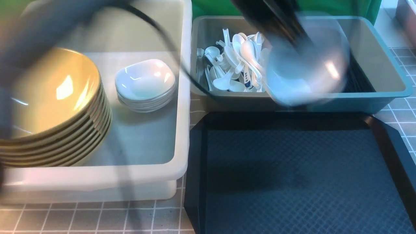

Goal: On grey table put chopsticks spoon bowls plates into blue grey white boxes.

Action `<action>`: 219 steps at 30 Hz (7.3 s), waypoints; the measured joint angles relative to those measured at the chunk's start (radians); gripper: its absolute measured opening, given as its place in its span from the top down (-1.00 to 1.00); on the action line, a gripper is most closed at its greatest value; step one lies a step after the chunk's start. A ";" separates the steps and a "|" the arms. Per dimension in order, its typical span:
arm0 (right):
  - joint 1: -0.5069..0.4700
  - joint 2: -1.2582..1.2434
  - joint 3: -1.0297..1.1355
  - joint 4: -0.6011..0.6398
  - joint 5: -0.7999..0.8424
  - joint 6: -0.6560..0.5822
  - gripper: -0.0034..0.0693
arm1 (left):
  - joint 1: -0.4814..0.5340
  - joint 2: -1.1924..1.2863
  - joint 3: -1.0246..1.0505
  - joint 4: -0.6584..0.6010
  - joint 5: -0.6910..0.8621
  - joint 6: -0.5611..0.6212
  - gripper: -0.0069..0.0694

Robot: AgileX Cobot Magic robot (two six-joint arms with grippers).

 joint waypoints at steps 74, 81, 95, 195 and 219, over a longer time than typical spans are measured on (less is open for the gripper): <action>0.344 0.440 -0.467 -0.228 -0.017 -0.007 0.83 | 0.602 -0.478 0.229 0.143 0.127 -0.085 0.83; 0.344 0.187 -0.176 -0.227 -0.312 0.070 0.81 | 0.602 -0.921 0.877 0.180 -0.046 -0.127 0.85; 0.344 -0.270 0.242 -0.218 -0.781 0.139 0.78 | 0.602 -1.814 1.614 0.242 -0.396 -0.341 0.85; -0.375 -0.851 1.078 -0.199 -0.861 0.376 0.89 | 0.602 -1.849 1.659 0.251 -0.342 -0.337 0.85; -0.375 -0.851 1.078 -0.199 -0.861 0.376 0.82 | 0.661 -1.879 2.189 0.180 -0.919 -0.359 0.85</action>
